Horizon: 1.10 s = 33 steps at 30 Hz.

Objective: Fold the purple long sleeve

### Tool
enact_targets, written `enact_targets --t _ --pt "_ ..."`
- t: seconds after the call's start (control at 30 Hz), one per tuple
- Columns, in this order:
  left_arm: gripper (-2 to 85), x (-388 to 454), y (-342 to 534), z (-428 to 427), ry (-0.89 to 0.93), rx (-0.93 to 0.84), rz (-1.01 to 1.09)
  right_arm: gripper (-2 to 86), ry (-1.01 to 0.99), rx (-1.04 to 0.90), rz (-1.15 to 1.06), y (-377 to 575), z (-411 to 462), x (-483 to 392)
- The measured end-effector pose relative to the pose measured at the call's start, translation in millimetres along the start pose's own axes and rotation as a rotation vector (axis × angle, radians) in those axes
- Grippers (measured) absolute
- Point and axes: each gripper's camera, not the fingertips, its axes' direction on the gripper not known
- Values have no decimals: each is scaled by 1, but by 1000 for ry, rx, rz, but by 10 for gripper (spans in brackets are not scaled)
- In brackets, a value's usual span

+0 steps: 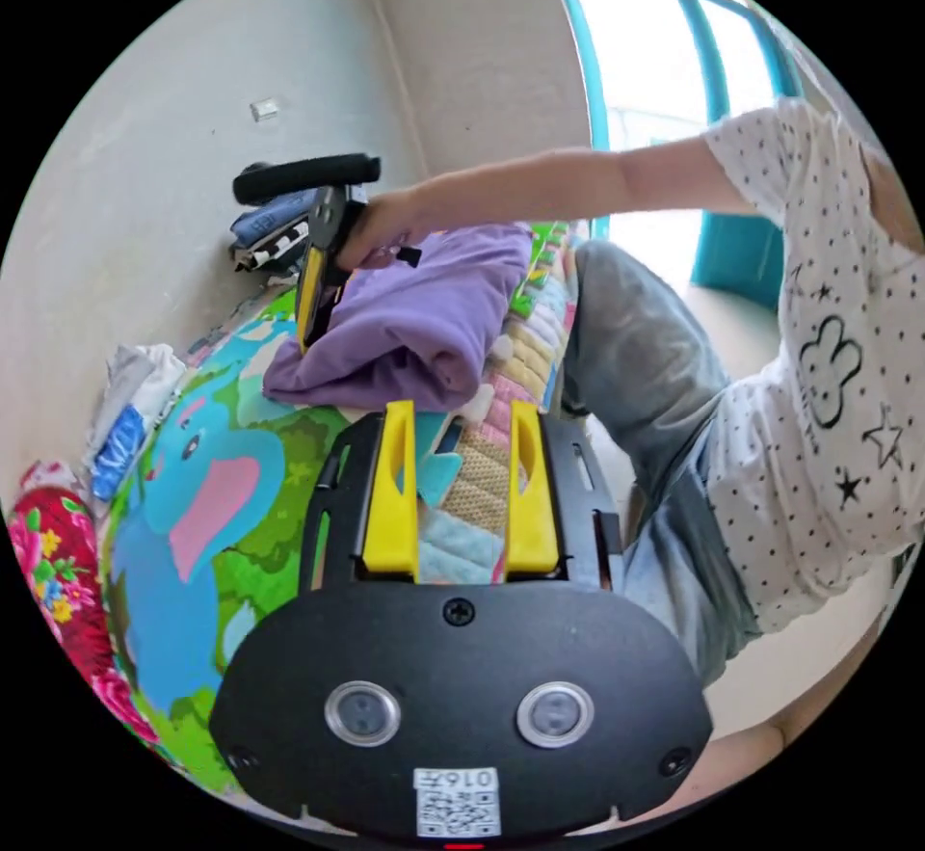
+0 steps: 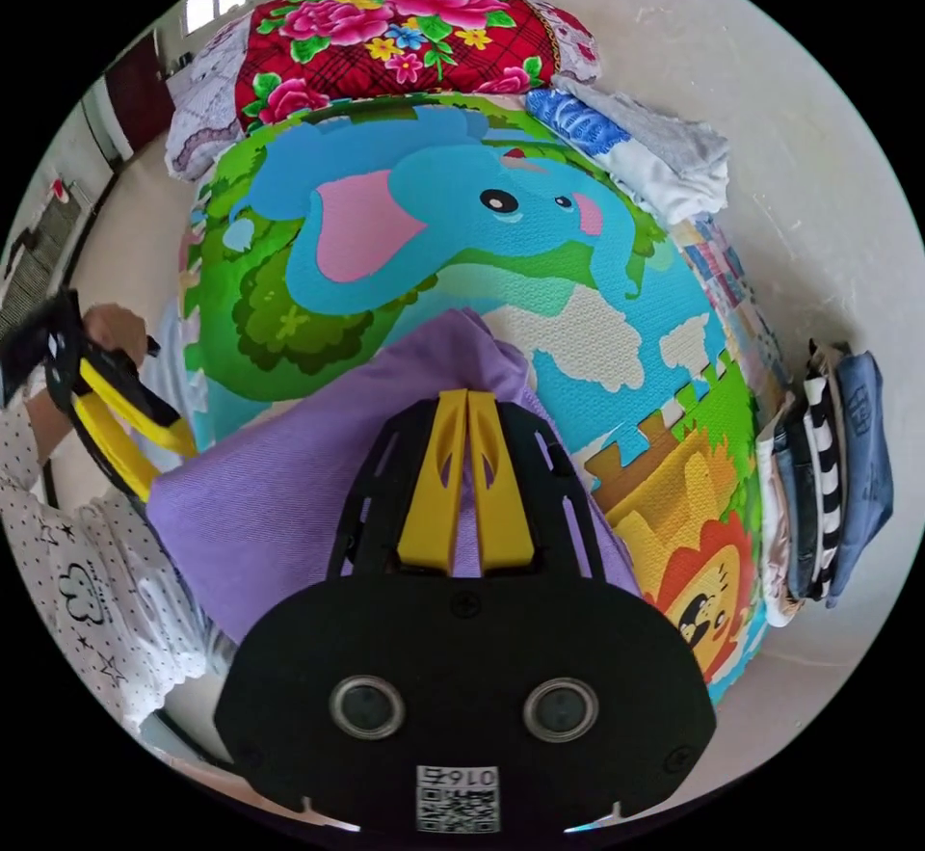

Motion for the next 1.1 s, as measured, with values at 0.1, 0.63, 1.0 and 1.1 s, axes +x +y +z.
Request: enact_targets --t 0.1,0.63,1.0,1.1 --pt "135 7 4 -3 50 90 -38 -4 59 -20 -19 5 2 -24" --pt "45 74 40 7 -77 52 65 -5 -382 43 190 96 25 -40" --pt "66 72 78 -30 -123 284 -261 -3 -66 590 135 304 -96 -157" --pt "68 71 74 -34 -112 330 -312 -1 221 648 241 411 -118 -193"
